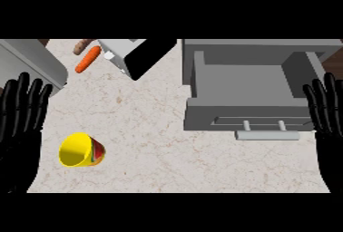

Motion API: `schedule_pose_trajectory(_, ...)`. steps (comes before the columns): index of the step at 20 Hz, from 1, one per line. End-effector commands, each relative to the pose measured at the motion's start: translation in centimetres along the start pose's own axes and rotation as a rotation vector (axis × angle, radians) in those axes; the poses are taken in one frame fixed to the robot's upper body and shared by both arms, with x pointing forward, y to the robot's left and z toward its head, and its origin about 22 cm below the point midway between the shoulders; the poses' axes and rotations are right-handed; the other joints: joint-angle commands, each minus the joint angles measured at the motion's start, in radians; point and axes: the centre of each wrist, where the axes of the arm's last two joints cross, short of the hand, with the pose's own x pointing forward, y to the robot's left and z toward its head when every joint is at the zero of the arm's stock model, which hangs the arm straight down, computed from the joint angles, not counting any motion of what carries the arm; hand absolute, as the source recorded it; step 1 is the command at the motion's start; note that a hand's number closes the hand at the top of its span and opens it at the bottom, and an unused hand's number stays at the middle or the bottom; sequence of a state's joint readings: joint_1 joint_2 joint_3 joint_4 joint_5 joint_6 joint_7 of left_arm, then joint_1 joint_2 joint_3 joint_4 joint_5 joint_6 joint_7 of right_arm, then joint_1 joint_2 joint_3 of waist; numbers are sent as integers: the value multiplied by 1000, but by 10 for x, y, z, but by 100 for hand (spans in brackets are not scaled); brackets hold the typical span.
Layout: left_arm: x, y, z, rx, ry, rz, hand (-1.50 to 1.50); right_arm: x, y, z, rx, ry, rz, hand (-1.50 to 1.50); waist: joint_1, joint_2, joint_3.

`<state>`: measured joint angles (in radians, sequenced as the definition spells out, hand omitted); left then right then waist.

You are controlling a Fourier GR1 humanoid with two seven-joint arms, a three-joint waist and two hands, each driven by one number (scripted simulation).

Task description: Pick up the cup, place it into the drawer and close the drawer

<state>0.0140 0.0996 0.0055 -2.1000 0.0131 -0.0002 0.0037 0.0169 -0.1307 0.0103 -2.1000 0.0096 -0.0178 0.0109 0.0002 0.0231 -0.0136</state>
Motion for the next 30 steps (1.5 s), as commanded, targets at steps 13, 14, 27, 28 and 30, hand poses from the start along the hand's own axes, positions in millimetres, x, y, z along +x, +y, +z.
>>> schedule_pose_trajectory(13,0,44,22,-135,104,280,-150,7,15,-10,105,63,-179,-150,2,-24,14)
schedule_pose_trajectory(14,-9,13,29,-122,81,290,-150,1,14,-16,82,52,-181,-150,2,-24,14)
schedule_pose_trajectory(27,-15,50,6,-87,112,270,-150,17,23,-19,102,42,-183,-150,0,-24,13)
schedule_pose_trajectory(28,-29,36,25,-103,123,291,-150,-27,18,-14,102,50,-175,-150,2,-23,14)
schedule_pose_trajectory(30,-18,34,19,-68,132,257,-150,-10,8,-25,90,46,-173,-150,1,-23,14)
